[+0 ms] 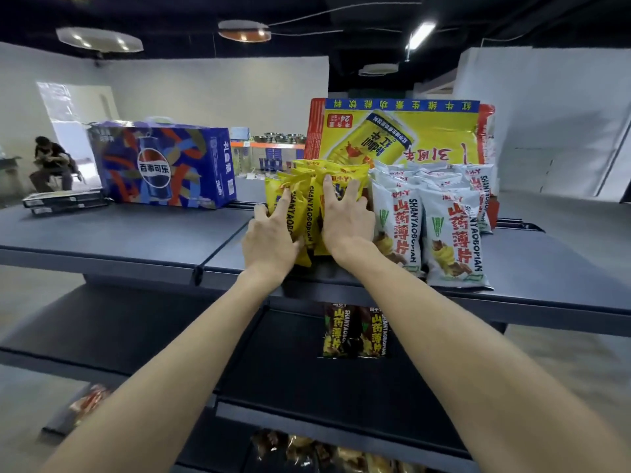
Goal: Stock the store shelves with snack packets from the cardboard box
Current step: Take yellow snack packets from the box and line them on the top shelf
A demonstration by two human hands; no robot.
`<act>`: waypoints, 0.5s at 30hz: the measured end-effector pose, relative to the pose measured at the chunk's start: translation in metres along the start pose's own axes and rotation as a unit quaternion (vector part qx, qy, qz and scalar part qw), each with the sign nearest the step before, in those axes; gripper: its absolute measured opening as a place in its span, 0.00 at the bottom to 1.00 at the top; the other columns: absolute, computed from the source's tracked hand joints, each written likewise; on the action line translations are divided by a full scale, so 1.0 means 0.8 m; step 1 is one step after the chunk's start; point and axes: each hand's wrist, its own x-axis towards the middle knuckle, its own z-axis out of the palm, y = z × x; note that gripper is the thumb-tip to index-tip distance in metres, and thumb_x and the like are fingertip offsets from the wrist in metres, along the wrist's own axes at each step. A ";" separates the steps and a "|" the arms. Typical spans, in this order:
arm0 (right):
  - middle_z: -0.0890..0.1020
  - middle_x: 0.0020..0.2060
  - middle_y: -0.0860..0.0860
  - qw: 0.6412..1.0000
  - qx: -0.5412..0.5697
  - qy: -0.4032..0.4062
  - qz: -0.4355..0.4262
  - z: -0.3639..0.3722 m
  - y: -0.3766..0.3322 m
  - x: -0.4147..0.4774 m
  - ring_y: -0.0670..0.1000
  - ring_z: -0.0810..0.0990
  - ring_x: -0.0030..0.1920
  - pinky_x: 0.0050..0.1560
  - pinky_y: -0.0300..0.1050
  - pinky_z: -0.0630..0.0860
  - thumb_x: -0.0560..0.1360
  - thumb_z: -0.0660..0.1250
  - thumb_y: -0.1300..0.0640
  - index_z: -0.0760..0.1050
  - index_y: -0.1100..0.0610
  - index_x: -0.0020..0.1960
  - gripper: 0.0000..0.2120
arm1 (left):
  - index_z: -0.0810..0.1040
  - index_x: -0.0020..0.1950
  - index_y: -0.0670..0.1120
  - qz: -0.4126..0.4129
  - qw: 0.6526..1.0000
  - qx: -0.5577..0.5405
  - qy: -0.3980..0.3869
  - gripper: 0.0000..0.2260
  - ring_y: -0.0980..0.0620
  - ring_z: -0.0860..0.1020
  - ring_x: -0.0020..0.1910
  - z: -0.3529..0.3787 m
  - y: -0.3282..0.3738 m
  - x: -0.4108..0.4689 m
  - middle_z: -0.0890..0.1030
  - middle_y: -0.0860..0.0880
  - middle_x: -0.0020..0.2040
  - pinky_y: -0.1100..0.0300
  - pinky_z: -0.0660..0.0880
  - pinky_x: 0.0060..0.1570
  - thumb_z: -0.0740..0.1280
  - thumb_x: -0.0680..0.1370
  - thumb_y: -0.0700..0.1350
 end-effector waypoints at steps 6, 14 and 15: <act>0.53 0.75 0.60 0.999 -0.018 -0.036 0.033 0.013 -0.002 -0.003 0.62 0.69 0.64 0.50 0.50 0.75 0.75 0.68 0.61 0.42 0.45 0.80 0.45 | 0.49 0.80 0.60 0.027 0.999 0.002 -0.037 0.43 0.42 0.78 0.51 0.004 -0.009 -0.001 0.71 0.42 0.58 0.50 0.77 0.47 0.72 0.73 0.57; 0.53 0.74 0.61 0.998 -0.013 -0.029 0.050 0.017 -0.011 -0.015 0.62 0.70 0.63 0.49 0.50 0.75 0.78 0.65 0.59 0.37 0.46 0.80 0.44 | 0.52 0.79 0.61 0.050 0.992 -0.095 -0.067 0.39 0.45 0.77 0.47 -0.005 -0.036 -0.009 0.72 0.48 0.47 0.56 0.71 0.44 0.71 0.74 0.54; 0.54 0.74 0.61 0.999 -0.010 -0.025 0.048 0.018 -0.010 -0.018 0.62 0.70 0.63 0.49 0.51 0.75 0.78 0.65 0.58 0.36 0.46 0.80 0.45 | 0.54 0.79 0.60 0.055 0.992 -0.100 -0.056 0.38 0.45 0.77 0.46 -0.006 -0.037 -0.011 0.73 0.47 0.47 0.55 0.72 0.44 0.71 0.74 0.53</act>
